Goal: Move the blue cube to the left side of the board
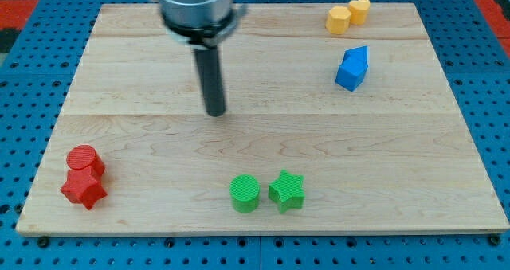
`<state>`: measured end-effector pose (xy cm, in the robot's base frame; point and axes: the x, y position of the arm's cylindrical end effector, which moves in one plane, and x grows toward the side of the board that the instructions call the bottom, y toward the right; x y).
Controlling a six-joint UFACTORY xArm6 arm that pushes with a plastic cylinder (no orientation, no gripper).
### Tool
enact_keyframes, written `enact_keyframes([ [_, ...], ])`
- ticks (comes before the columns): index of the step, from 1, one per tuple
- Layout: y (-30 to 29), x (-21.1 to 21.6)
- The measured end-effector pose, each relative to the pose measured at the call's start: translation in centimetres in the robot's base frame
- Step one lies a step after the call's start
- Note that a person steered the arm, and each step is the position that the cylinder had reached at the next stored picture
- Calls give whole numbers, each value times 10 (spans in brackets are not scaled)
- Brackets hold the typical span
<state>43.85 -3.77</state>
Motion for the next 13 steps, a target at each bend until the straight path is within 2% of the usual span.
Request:
enact_keyframes([
  [1, 65, -1],
  [3, 215, -44],
  [4, 232, -81],
  [5, 204, -100],
  [6, 172, -84],
  [8, 178, -41],
  [9, 202, -38],
  [10, 187, -14],
  [11, 120, 5],
  [12, 25, 21],
  [13, 12, 16],
])
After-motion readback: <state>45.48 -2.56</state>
